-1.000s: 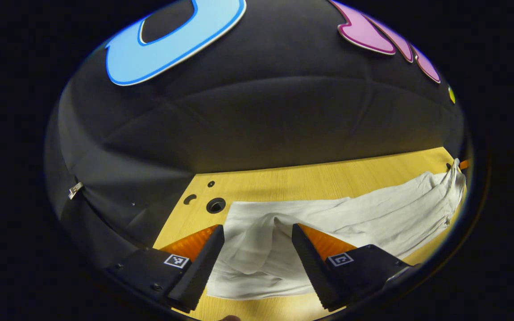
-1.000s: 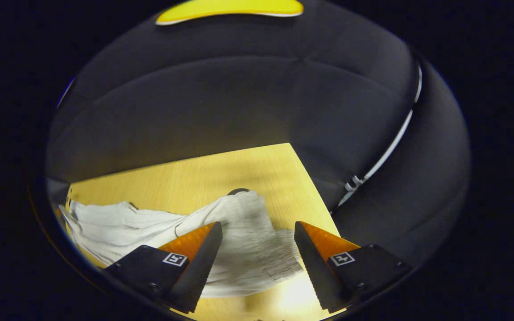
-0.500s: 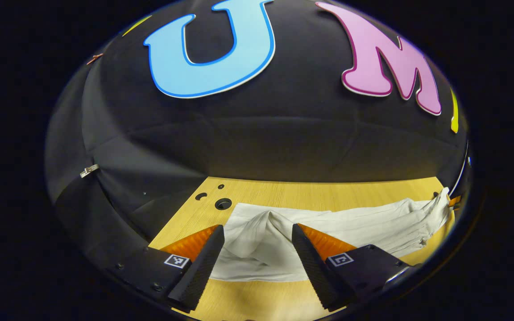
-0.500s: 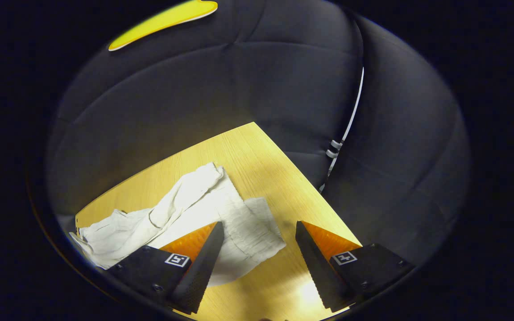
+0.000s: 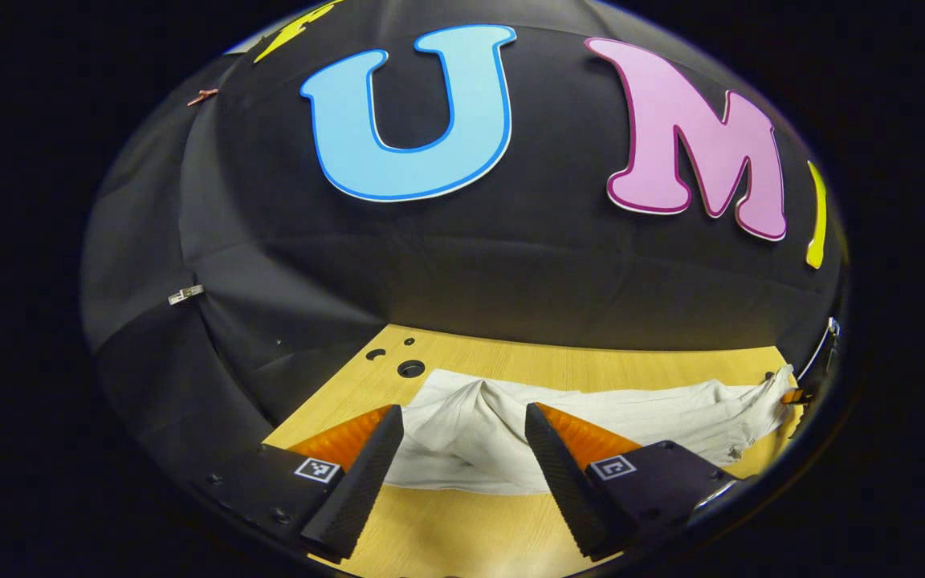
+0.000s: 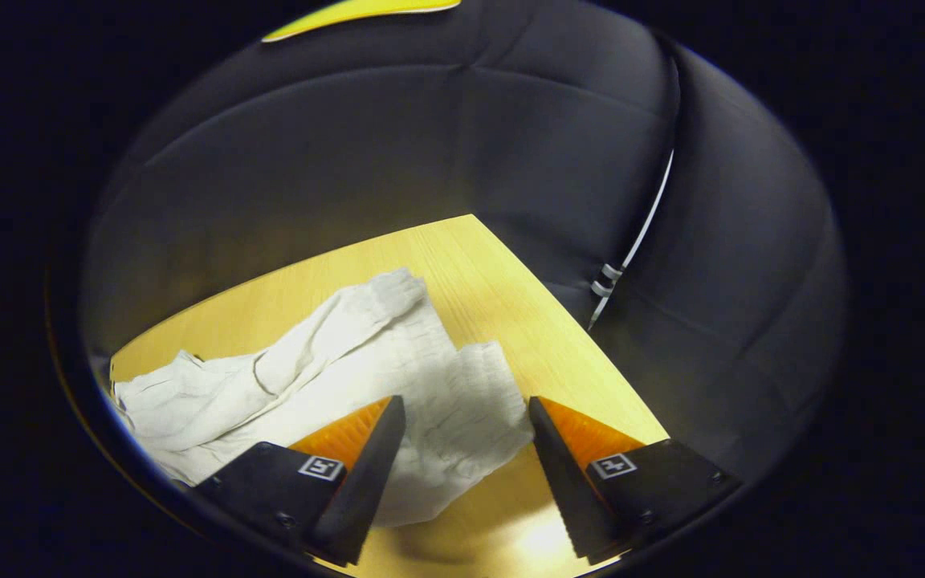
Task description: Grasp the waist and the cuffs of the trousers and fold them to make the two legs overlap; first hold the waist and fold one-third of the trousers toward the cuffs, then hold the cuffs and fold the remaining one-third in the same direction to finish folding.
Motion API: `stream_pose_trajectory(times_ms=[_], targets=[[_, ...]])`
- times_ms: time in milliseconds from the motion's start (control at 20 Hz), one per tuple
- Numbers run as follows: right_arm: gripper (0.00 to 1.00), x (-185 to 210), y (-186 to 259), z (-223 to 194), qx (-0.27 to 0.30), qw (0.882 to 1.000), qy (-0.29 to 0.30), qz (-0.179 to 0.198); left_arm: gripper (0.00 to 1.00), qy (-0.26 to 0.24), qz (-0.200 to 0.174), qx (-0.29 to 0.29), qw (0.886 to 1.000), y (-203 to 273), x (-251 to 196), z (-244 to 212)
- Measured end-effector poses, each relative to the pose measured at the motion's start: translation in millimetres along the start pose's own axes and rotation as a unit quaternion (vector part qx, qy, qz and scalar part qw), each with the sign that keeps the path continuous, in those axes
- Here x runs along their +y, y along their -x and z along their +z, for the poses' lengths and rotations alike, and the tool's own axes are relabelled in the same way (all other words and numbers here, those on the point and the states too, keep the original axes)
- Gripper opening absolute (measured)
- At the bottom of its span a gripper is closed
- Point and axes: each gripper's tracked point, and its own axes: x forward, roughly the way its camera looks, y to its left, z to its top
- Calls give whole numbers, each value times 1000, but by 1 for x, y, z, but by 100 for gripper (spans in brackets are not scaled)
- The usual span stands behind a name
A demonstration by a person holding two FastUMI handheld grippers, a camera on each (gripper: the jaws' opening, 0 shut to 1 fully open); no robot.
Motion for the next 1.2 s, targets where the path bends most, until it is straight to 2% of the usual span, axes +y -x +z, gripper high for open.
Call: stream_pose_trajectory(times_ms=[100,150,250,300,450,550,600,750,1000,1200], targets=[[87,7,3,0,-3,1000,-12,5,97,-1,-1,1,1000,8,-2,-2],[80,12,2,-1,-3,1000,-9,11,97,-1,1,2,1000,10,-2,-2],[55,18,4,-3,-1,1000,3,13,97,3,-1,3,1000,14,-7,-2],[52,23,3,-6,0,1000,4,28,97,5,-4,4,1000,16,-9,-2],[24,32,11,-12,-6,998,13,58,97,-5,-16,9,1000,22,-17,-7],[18,43,11,-15,3,996,7,91,97,-25,-20,8,999,27,-19,-10],[14,43,14,-14,2,996,11,92,97,-25,-26,9,999,27,-23,-11],[14,40,34,0,-13,997,12,80,97,-18,-33,11,999,29,-21,-12],[13,50,92,55,-63,995,-11,75,97,4,-39,6,999,36,3,-11],[14,94,131,94,-112,988,-3,105,97,20,-38,6,999,37,39,-18]])
